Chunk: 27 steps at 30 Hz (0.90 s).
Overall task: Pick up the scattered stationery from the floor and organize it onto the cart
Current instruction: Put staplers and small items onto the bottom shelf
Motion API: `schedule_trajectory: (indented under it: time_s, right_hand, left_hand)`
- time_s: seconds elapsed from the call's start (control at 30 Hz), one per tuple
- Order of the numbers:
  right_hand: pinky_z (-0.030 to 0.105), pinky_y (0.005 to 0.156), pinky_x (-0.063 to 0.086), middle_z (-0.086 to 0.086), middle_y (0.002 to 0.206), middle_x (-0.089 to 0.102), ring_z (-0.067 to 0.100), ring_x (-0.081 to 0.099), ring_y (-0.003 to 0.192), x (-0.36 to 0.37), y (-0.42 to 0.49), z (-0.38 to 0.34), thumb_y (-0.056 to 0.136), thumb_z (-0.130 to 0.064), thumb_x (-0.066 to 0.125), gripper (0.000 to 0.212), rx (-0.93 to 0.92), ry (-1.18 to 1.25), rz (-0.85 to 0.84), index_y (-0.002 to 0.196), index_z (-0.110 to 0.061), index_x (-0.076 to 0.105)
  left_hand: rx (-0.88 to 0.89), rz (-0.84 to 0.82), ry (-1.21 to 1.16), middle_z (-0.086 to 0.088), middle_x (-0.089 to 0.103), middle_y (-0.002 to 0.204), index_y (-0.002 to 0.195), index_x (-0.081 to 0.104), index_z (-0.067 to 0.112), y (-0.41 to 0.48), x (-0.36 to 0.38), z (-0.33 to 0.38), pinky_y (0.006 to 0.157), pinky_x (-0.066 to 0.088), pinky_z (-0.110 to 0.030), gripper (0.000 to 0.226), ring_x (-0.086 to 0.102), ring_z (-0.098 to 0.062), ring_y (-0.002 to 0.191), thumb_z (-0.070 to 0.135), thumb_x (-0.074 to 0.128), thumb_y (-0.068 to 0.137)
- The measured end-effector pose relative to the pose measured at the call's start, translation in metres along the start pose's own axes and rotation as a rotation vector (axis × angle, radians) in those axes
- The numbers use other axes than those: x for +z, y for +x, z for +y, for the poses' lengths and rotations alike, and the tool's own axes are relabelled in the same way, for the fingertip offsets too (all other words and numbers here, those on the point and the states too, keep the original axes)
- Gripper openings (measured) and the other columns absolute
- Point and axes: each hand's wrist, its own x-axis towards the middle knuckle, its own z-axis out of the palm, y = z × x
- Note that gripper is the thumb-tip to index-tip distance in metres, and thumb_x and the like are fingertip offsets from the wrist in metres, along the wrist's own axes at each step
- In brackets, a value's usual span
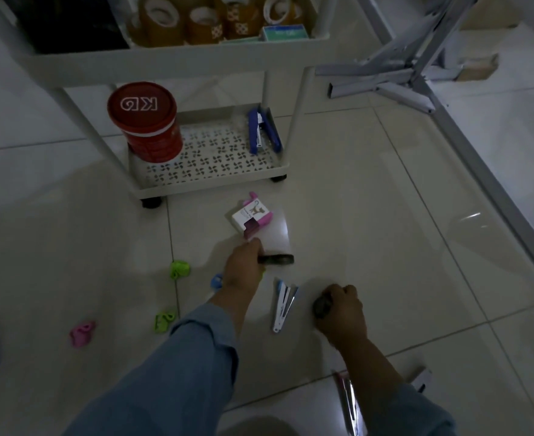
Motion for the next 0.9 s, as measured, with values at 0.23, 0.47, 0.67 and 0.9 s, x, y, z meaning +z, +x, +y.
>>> schedule_trajectory:
  time_s: [0.23, 0.47, 0.67, 0.9]
  right_hand:
    - [0.033, 0.072, 0.056, 0.013, 0.089, 0.065, 0.026, 0.063, 0.083, -0.027, 0.001, -0.044, 0.077, -0.008, 0.073, 0.023, 0.097, 1.141, 0.167, 0.098, -0.004, 0.065]
    - [0.022, 0.076, 0.052, 0.000, 0.102, 0.068, 0.011, 0.065, 0.090, -0.012, 0.003, -0.088, 0.084, -0.019, 0.066, 0.026, -0.039, 1.193, 0.062, 0.110, -0.018, 0.063]
    - [0.037, 0.082, 0.057, 0.014, 0.110, 0.066, 0.027, 0.065, 0.101, 0.005, 0.006, -0.101, 0.084, -0.024, 0.067, 0.033, -0.046, 1.225, 0.027, 0.114, -0.011, 0.063]
    - [0.041, 0.104, 0.043, 0.007, 0.133, 0.054, 0.020, 0.053, 0.121, 0.010, 0.023, -0.106, 0.093, -0.040, 0.050, 0.048, -0.061, 1.040, 0.113, 0.134, -0.016, 0.049]
  left_hand:
    - [-0.233, -0.004, -0.712, -0.017, 0.065, 0.092, 0.106, 0.062, -0.005, -0.026, -0.019, 0.009, 0.068, 0.051, -0.023, 0.028, 0.059, -0.020, 0.077, 0.001, 0.069, 0.079]
    - [-0.302, -0.262, -1.109, -0.006, 0.067, 0.087, 0.104, 0.063, 0.003, -0.038, -0.057, 0.008, 0.068, 0.058, -0.020, 0.018, 0.066, -0.012, 0.076, 0.001, 0.060, 0.086]
    - [-0.328, -0.316, -1.152, -0.004, 0.072, 0.081, 0.091, 0.065, 0.008, -0.037, -0.065, -0.001, 0.074, 0.058, -0.025, 0.008, 0.069, -0.014, 0.077, 0.008, 0.057, 0.090]
    - [-0.297, -0.237, -1.018, -0.008, 0.070, 0.088, 0.096, 0.067, 0.006, -0.018, -0.070, 0.001, 0.070, 0.056, -0.018, 0.014, 0.068, -0.012, 0.077, 0.004, 0.067, 0.082]
